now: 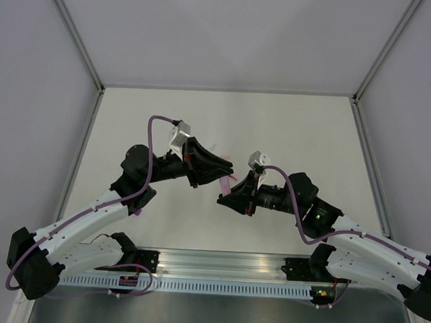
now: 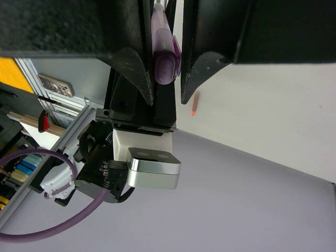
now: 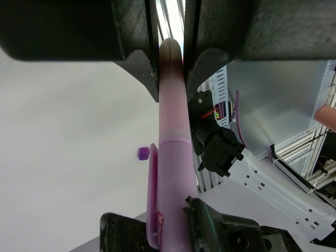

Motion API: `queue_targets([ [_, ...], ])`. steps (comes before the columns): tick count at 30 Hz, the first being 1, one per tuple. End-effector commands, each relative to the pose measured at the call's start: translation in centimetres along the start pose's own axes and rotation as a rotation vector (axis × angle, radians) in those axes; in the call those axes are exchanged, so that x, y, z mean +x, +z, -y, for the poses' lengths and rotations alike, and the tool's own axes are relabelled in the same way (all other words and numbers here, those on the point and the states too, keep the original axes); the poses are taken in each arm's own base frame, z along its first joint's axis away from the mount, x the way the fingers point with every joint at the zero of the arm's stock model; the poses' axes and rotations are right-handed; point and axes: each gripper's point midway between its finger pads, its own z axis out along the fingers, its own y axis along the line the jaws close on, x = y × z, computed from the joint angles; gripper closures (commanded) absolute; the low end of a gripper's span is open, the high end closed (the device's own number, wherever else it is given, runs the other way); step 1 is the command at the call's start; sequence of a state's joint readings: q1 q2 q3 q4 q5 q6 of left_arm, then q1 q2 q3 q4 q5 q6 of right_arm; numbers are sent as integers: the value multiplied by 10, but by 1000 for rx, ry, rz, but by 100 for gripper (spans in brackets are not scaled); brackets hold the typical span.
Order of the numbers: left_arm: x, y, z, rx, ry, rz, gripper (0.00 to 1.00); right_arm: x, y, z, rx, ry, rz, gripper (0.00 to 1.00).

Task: Insert the pens into the pen caps

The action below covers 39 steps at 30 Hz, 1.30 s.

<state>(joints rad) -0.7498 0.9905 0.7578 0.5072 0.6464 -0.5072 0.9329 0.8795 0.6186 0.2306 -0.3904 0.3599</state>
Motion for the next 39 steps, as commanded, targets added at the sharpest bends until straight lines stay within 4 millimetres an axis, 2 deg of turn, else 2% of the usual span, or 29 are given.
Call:
queue_targets([
  [1,64,-14,24,134,-169,-221,98,-154,-17,-8,95,-145,438,100],
  [3,66,-16,25,144,-166,-219,98,-162,-17,-4,110,-157,443,100],
  [9,75,-18,35,235,-192,-227,98,-196,-24,-9,11,-181,488,100],
  [18,69,-23,58,348,-182,-204,98,-212,-29,-37,-139,-201,487,100],
  [23,72,-19,58,354,-207,-211,98,-222,-28,-43,-157,-221,500,100],
  [26,63,-19,60,341,-184,-183,98,-218,-25,-38,-138,-221,471,100],
  [28,61,-19,55,290,-187,-176,98,-203,-22,-31,-126,-219,435,100],
  [32,35,-14,34,103,-124,-102,98,-157,-15,-14,-112,-190,332,100],
  [33,19,-14,36,83,-98,-74,91,-139,-16,-6,-94,-172,302,100],
  [34,19,-14,24,8,-100,-77,58,-133,-16,1,-63,-170,302,100],
  [35,15,-14,21,-22,-93,-70,42,-127,-16,5,-47,-161,293,100],
  [36,5,-15,22,-41,-77,-51,34,-118,-17,10,-31,-142,279,100],
  [37,4,-16,13,-96,-73,-50,29,-112,-17,13,-17,-125,268,100],
  [39,-4,-18,10,-138,-54,-33,22,-99,-21,26,49,-100,252,100],
])
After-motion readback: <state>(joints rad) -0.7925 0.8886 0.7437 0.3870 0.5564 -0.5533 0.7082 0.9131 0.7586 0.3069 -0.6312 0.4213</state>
